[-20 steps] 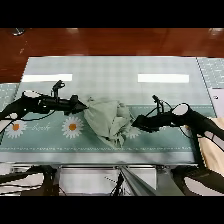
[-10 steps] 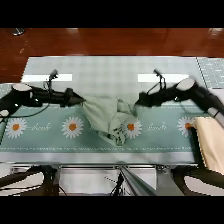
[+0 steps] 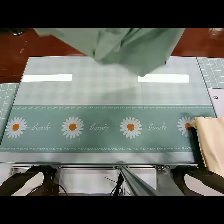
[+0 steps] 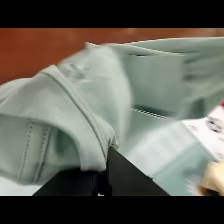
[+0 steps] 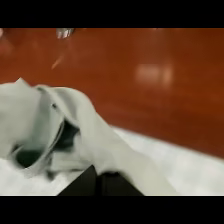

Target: Fold the shirts.

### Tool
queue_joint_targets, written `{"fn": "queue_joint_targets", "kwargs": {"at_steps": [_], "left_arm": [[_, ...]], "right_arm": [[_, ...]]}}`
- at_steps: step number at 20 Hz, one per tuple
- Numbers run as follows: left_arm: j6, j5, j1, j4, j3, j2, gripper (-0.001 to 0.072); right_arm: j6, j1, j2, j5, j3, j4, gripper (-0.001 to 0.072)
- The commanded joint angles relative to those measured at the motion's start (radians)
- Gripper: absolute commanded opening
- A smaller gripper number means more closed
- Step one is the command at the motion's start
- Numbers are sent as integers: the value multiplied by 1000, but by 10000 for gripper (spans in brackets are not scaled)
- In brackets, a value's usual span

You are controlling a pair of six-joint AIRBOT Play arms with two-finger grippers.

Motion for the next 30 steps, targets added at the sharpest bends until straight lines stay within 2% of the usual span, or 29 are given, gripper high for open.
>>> {"fn": "queue_joint_targets", "kwargs": {"at_steps": [1,4,7,9,12,16,19,22,25,27,30], "left_arm": [[-209,14,4,415,160,151,23],[-306,-53,4,622,156,300,23],[-320,-142,4,637,108,426,23],[-335,-204,4,637,20,500,23],[-410,-267,4,615,-243,619,23],[-399,-261,4,504,-704,738,24],[-394,-153,2,484,-1017,729,24],[-367,78,2,415,-1194,662,24],[-255,322,2,285,-1210,499,24],[-196,453,2,249,-1186,354,24],[-186,494,2,249,-1094,80,24]], "right_arm": [[-17,-3,171,42,102,-138,19],[-13,-3,320,89,102,-266,19],[28,-4,431,177,72,-285,20],[40,-4,506,216,-29,-284,20],[93,-4,613,244,-259,-290,19],[134,-3,676,206,-600,-279,20],[132,-4,642,90,-832,-284,20],[111,-4,503,-37,-942,-284,20],[93,-4,269,-197,-907,-282,20],[94,-4,88,-243,-824,-262,20],[96,-4,-174,-237,-650,-201,20]]}}
